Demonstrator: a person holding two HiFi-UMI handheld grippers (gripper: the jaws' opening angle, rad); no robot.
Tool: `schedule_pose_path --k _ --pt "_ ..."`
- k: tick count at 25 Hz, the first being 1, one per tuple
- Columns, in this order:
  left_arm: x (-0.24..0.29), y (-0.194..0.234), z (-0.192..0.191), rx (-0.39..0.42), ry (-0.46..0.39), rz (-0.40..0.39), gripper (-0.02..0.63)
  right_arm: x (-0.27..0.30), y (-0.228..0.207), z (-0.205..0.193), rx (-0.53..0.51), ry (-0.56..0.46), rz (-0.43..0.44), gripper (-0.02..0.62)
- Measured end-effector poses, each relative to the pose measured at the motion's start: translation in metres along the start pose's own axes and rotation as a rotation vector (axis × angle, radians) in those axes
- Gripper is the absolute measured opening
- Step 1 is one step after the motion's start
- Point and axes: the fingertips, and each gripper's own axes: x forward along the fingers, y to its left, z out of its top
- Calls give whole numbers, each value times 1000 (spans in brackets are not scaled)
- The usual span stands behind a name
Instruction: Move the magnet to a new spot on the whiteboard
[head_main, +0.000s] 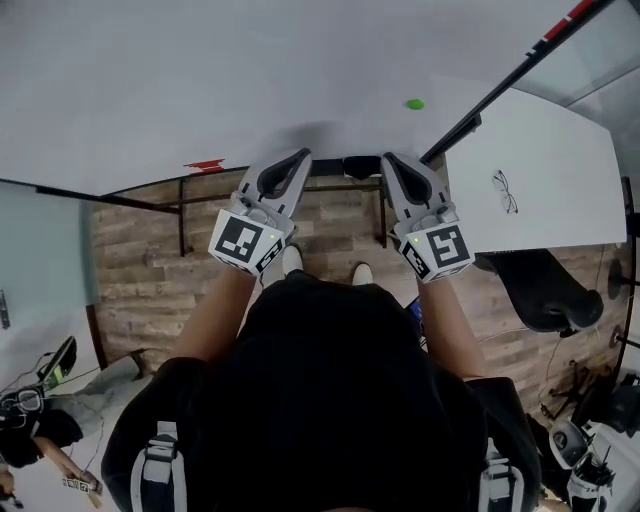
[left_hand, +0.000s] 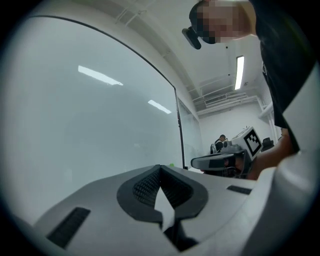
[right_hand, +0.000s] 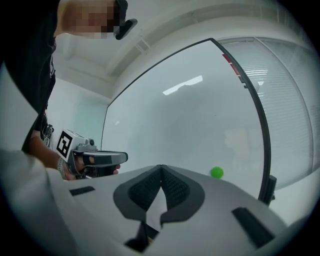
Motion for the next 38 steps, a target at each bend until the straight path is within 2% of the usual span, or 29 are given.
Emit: schedule_pose_path --k 10,16,21,27,31,38 --pt "23 4 -12 -8 15 -203 2 12 -4 -8 25 22 -173 0" --pt "33 7 -18 -21 19 -309 2 12 -11 -14 56 16 -305 0" --pt "41 4 -22 -36 14 -379 2 8 -15 -20 72 18 -379 0" --pt "58 -9 -25 -28 7 -393 2 -1 -39 -24 45 22 -438 0" --pt "70 -14 -27 -43 8 -375 2 0 -56 -24 43 21 -441 0" --pt "85 -18 -31 -13 18 -341 2 3 -79 -21 52 -6 -435 3"
